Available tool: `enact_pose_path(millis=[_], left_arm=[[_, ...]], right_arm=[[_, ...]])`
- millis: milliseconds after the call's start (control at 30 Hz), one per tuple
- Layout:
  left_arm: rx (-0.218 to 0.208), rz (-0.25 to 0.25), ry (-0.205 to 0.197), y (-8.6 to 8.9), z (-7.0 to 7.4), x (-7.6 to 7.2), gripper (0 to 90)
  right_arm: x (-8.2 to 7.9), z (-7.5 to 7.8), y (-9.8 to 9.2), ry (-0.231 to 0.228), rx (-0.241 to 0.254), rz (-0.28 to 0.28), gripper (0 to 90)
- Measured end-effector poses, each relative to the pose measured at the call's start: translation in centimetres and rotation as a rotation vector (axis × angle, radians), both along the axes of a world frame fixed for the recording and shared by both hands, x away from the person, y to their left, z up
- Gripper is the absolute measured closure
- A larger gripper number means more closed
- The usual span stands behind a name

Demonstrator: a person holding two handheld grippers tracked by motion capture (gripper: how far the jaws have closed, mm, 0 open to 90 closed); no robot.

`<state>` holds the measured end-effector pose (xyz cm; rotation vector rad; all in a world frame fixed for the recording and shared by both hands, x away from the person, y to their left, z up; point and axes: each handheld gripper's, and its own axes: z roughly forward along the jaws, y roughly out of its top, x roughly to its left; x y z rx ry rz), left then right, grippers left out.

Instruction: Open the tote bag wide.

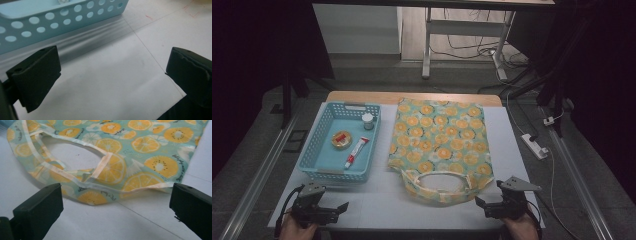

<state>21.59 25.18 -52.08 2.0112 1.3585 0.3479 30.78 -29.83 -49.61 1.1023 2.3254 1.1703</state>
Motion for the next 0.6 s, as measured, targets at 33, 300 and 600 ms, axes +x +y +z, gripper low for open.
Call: enact_pose_path(millis=[33, 300, 600], left_arm=[[0.0, 0.0, 0.0, 0.0, 0.0, 0.0, 0.0], [-0.002, -0.017, 0.014, 0.1, -0.16, 0.34, 0.0], [-0.017, -0.03, 0.039, 0.12, -0.29, 0.54, 0.0]], right_arm=[[0.01, -0.03, 0.06, -0.001, -0.003, 0.004, 0.0], [0.04, -0.12, 0.46, 0.006, -0.035, 0.034, 0.0], [0.09, -0.17, 0.53, 0.011, -0.039, 0.044, 0.0]])
